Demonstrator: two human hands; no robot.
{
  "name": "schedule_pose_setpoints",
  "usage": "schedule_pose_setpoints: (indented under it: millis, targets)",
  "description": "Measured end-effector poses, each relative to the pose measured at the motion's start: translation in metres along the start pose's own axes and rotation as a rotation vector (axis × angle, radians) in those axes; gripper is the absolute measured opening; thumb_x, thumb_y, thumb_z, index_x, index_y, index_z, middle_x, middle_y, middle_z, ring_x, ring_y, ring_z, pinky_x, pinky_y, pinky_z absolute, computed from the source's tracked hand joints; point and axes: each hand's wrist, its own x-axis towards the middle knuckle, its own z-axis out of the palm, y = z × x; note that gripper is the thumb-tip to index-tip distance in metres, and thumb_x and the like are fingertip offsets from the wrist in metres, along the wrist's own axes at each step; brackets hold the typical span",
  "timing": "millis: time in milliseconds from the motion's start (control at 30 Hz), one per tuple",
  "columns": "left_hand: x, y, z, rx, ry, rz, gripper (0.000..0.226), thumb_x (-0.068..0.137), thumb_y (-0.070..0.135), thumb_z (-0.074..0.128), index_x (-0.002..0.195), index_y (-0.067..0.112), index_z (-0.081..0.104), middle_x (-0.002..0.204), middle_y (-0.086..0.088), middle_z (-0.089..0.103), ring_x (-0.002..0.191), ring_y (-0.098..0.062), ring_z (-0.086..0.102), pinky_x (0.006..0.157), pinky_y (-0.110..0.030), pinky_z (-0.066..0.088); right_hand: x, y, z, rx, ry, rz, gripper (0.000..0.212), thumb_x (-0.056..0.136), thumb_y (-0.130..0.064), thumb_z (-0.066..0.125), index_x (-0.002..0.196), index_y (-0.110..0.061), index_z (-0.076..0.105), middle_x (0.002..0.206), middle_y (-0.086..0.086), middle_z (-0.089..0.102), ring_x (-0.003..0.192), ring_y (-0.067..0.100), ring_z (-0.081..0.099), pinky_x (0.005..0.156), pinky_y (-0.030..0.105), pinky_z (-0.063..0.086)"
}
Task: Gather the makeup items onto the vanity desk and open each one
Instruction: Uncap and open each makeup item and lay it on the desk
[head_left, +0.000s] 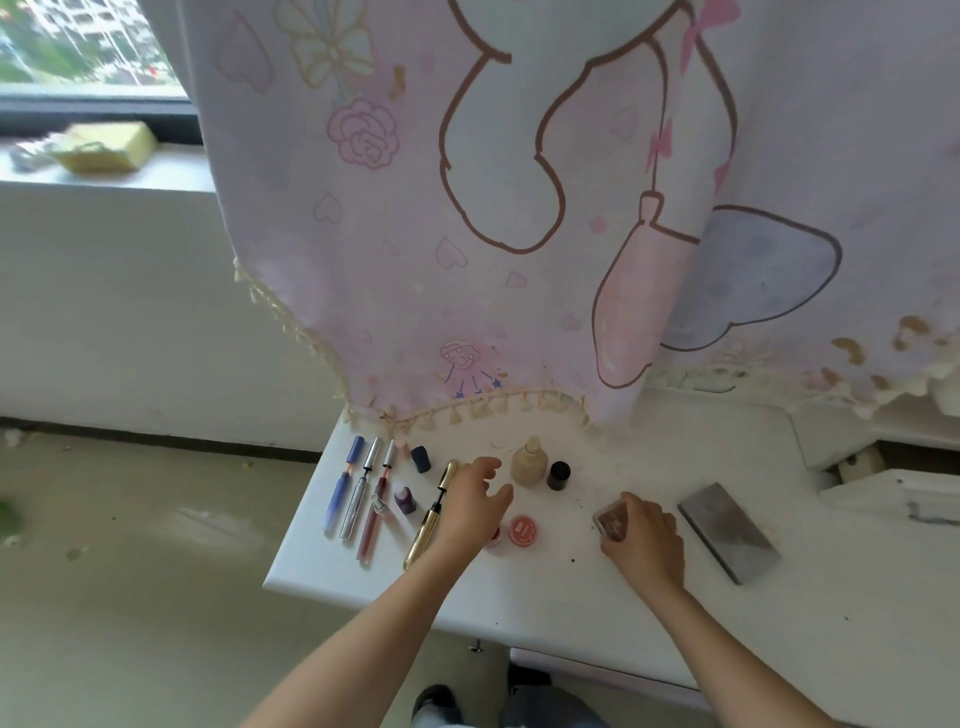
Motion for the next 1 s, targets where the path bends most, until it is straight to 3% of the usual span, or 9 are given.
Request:
schedule_pose_setpoints:
  millis: [133,267,333,500,600,767,900,1000]
  targets:
    - [-0.007,0.007,-0.010,-0.014,-0.039,0.078,0.031,0.088,0.014,0.055,0.119,0.010,0.056,0.107,-0.004,0.058,0.092,-0.012,0.053,0.086,-0.027,0.045,-0.011,-0.016,-0.033,0.140,0.083,-0.179,0.066,0.076,-0.023,0.067,0.136,-0.017,0.039,0.133,0.006,0.048,0.122,0.026,0.040,0.098,0.034,0.038]
    - [-0.017,0.020,-0.023,-0.084,-0.158,0.212,0.026,0.086,0.020,0.059,0.111,0.017,0.060,0.102,0.008,0.056,0.085,-0.005,0.053,0.072,-0.012,0.043,-0.028,-0.043,-0.081,0.257,0.025,-0.400,0.066,0.071,-0.017,0.071,0.131,-0.022,0.043,0.122,-0.001,0.050,0.117,0.018,0.043,0.093,0.022,0.039]
    - [-0.020,0.026,-0.032,-0.119,-0.236,0.266,0.036,0.082,0.018,0.064,0.117,0.020,0.056,0.109,0.010,0.055,0.088,0.000,0.053,0.071,-0.008,0.043,-0.041,-0.057,-0.103,0.255,-0.032,-0.478,0.062,0.070,-0.018,0.071,0.122,-0.035,0.042,0.115,-0.006,0.049,0.112,0.012,0.046,0.082,0.008,0.037]
    - [-0.033,0.041,-0.064,-0.175,-0.329,0.387,0.066,0.074,0.015,0.074,0.131,0.024,0.043,0.113,0.018,0.051,0.096,0.000,0.052,0.075,-0.007,0.043,-0.074,-0.086,-0.137,0.243,-0.104,-0.598,0.058,0.069,-0.018,0.073,0.098,-0.049,0.033,0.112,-0.014,0.050,0.102,-0.001,0.050,0.076,-0.004,0.037]
    - [-0.043,0.046,-0.080,-0.178,-0.319,0.447,0.075,0.071,0.014,0.077,0.134,0.024,0.039,0.111,0.024,0.048,0.095,0.001,0.052,0.077,-0.009,0.043,-0.089,-0.098,-0.143,0.230,-0.140,-0.649,0.054,0.071,-0.017,0.073,0.093,-0.047,0.035,0.105,-0.025,0.048,0.098,-0.010,0.049,0.075,-0.003,0.038]
    - [-0.056,0.042,-0.096,-0.204,-0.298,0.473,0.077,0.068,0.011,0.079,0.134,0.019,0.041,0.109,0.024,0.050,0.091,0.003,0.054,0.082,-0.016,0.045,-0.103,-0.114,-0.143,0.221,-0.152,-0.715,0.050,0.071,-0.015,0.073,0.091,-0.044,0.037,0.103,-0.029,0.047,0.097,-0.016,0.046,0.077,-0.004,0.037]
    - [-0.062,0.034,-0.103,-0.314,-0.249,0.439,0.077,0.058,0.018,0.079,0.129,0.013,0.048,0.109,0.007,0.060,0.092,-0.003,0.059,0.088,-0.026,0.049,-0.106,-0.120,-0.139,0.259,-0.152,-0.734,0.050,0.071,-0.018,0.075,0.093,-0.045,0.039,0.108,-0.027,0.049,0.107,-0.012,0.046,0.087,0.001,0.035]
    - [-0.063,0.027,-0.108,-0.427,-0.243,0.392,0.068,0.062,0.001,0.080,0.122,0.014,0.051,0.104,-0.003,0.064,0.084,-0.003,0.064,0.080,-0.020,0.051,-0.106,-0.120,-0.135,0.344,-0.170,-0.714,0.048,0.072,-0.016,0.075,0.095,-0.042,0.042,0.116,-0.019,0.053,0.113,-0.005,0.049,0.092,0.009,0.036]
